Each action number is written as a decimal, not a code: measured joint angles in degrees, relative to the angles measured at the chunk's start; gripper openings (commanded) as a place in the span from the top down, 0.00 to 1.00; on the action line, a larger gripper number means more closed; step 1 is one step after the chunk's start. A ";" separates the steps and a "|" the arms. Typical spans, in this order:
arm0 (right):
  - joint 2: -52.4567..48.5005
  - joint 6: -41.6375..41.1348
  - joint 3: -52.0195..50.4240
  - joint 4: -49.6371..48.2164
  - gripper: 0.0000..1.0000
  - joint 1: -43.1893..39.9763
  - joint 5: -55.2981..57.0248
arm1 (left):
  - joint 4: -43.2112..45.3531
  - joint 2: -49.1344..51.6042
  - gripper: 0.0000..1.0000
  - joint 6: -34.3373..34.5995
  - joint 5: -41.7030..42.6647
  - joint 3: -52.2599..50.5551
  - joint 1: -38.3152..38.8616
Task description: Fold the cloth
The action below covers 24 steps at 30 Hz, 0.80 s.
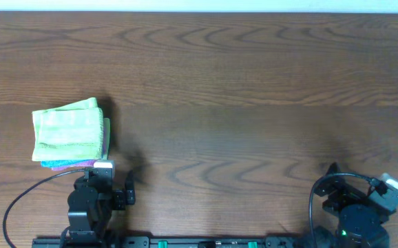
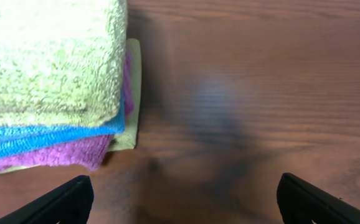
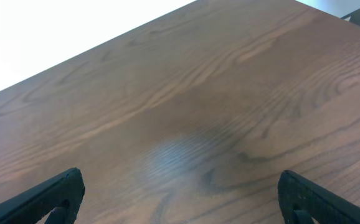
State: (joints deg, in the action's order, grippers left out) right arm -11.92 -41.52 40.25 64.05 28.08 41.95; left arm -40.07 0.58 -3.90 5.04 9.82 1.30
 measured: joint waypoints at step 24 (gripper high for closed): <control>0.00 0.00 0.00 0.00 0.01 0.00 0.00 | -0.07 0.00 0.05 0.00 -1.68 0.02 0.00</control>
State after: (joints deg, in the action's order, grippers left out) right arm -11.92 -41.52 40.25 64.05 28.08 41.95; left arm -40.14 0.58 -3.90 3.36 9.85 1.30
